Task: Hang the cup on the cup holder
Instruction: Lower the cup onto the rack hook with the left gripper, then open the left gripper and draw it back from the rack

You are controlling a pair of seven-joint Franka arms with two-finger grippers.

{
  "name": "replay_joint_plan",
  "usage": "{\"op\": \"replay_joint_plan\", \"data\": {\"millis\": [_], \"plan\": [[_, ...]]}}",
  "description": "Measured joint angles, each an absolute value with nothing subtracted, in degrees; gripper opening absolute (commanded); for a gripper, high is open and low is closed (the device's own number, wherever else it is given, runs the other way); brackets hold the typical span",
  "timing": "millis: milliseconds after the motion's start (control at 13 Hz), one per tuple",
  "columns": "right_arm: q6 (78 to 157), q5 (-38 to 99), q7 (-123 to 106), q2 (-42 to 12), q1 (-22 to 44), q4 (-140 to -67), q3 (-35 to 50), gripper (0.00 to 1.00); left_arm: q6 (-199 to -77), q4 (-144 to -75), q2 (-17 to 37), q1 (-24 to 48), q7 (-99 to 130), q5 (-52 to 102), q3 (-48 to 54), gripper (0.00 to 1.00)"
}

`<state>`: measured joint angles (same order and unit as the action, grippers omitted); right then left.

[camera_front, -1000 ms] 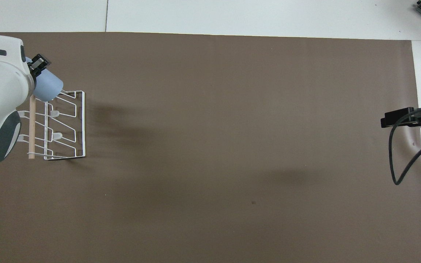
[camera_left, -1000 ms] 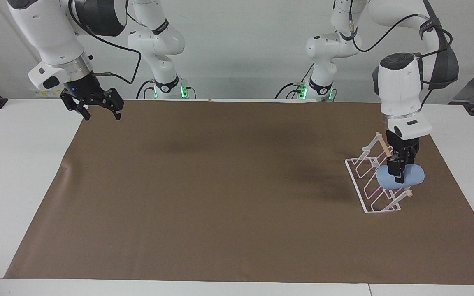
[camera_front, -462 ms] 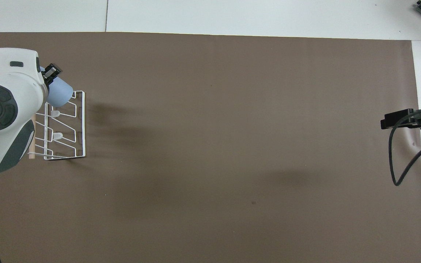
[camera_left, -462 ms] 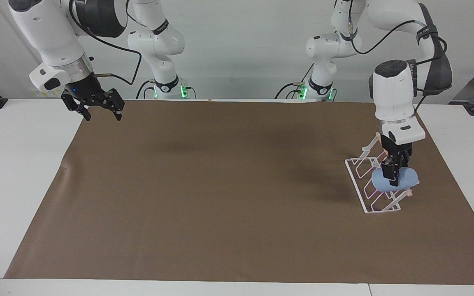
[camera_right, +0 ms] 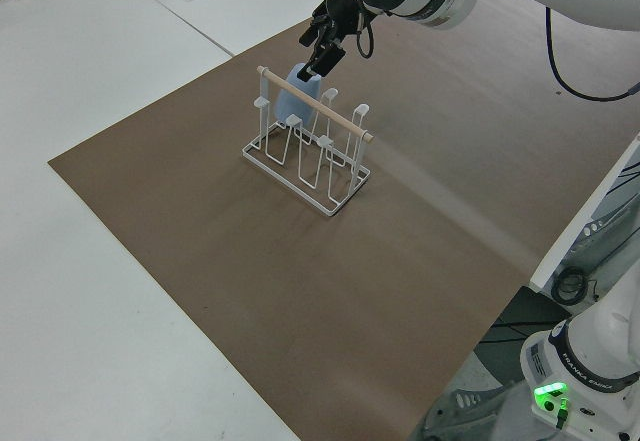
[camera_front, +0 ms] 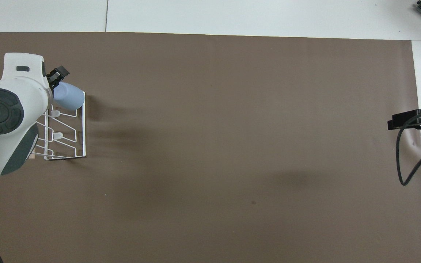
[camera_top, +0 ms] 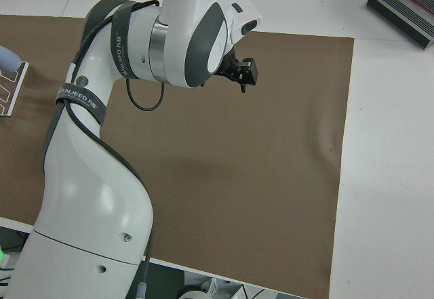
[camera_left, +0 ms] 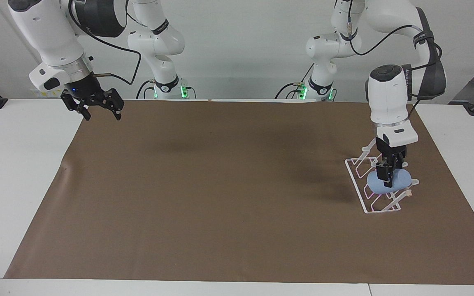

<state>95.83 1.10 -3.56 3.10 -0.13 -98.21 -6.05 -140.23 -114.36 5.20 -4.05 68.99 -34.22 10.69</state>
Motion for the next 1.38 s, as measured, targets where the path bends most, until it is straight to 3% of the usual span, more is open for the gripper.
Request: {"op": "replay_joint_plan", "data": {"millis": [385,846,1385], "plan": [[95.8,1.1,-3.6,3.4,-0.1,-98.2,-6.0,1.00,-136.3,-108.8,4.4,-4.0,68.6,-28.3,11.3,1.00],[95.8,1.1,-3.6,3.4,-0.1,-98.2,-6.0,1.00,-113.9,-94.3,1.4,-4.1,49.3,-9.6,11.6,1.00],[95.8,1.1,-3.6,3.4,-0.1,-98.2,-6.0,1.00,-103.1,-93.5,-1.4,-5.1,30.7,-2.9,10.8,1.00]]}}
